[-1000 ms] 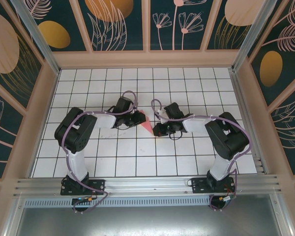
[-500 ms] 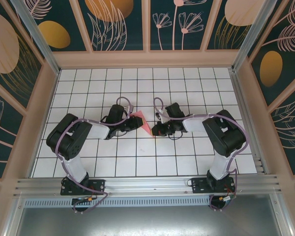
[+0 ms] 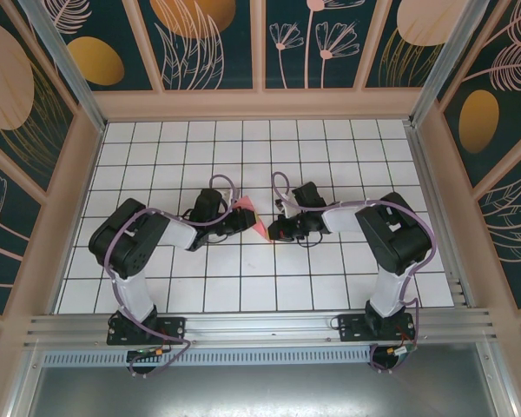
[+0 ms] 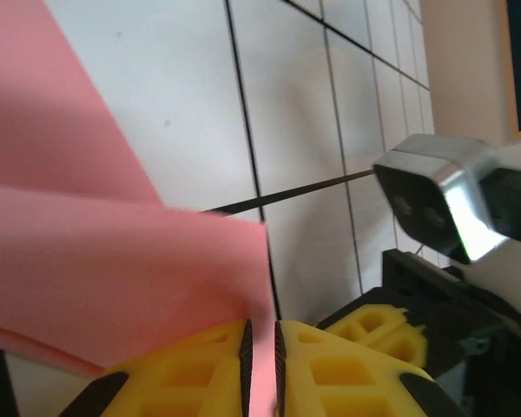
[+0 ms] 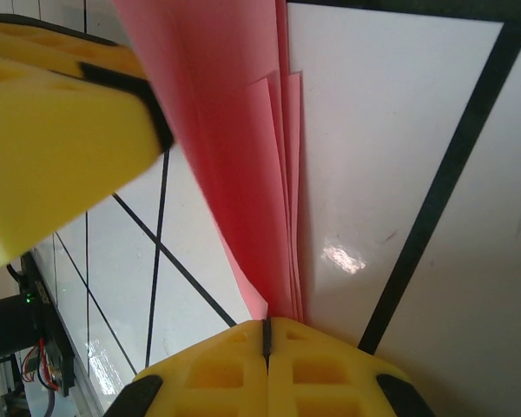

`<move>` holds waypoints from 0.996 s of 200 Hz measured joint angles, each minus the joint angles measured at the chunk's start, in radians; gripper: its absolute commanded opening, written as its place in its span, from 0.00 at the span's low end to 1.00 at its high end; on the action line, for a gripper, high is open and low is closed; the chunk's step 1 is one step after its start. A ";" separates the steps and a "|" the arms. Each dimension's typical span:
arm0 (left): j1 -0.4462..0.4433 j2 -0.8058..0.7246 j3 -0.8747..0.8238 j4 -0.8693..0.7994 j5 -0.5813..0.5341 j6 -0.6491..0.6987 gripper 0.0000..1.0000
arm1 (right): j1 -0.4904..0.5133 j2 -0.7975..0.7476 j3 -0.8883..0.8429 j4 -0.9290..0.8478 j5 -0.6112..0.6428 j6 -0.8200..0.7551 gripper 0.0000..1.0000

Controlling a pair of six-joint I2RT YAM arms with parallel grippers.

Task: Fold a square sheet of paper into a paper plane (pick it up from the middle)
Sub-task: Fold the wing for the fifth time at the center of the table.

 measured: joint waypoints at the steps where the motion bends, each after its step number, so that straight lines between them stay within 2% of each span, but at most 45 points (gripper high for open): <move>1: 0.000 0.001 0.000 0.000 0.000 0.000 0.18 | 0.000 0.000 0.000 0.000 0.000 0.000 0.00; 24: 0.000 0.018 0.007 -0.007 -0.003 -0.004 0.17 | 0.000 0.000 0.000 0.000 -0.002 0.002 0.00; 51: 0.000 0.021 0.027 -0.029 -0.018 -0.004 0.16 | 0.000 0.000 0.000 0.000 -0.001 0.006 0.09; 81: 0.000 0.032 0.062 -0.085 -0.056 -0.004 0.15 | 0.000 -0.041 -0.031 0.010 0.023 0.026 0.12; 139: -0.001 0.045 0.121 -0.199 -0.083 -0.013 0.15 | 0.006 -0.192 -0.055 0.011 0.142 0.030 0.12; 172: -0.003 0.046 0.147 -0.255 -0.090 -0.015 0.14 | 0.055 -0.197 -0.029 -0.025 0.238 0.019 0.13; 199: -0.003 0.048 0.171 -0.303 -0.090 -0.014 0.14 | 0.082 -0.169 0.024 -0.033 0.264 0.000 0.10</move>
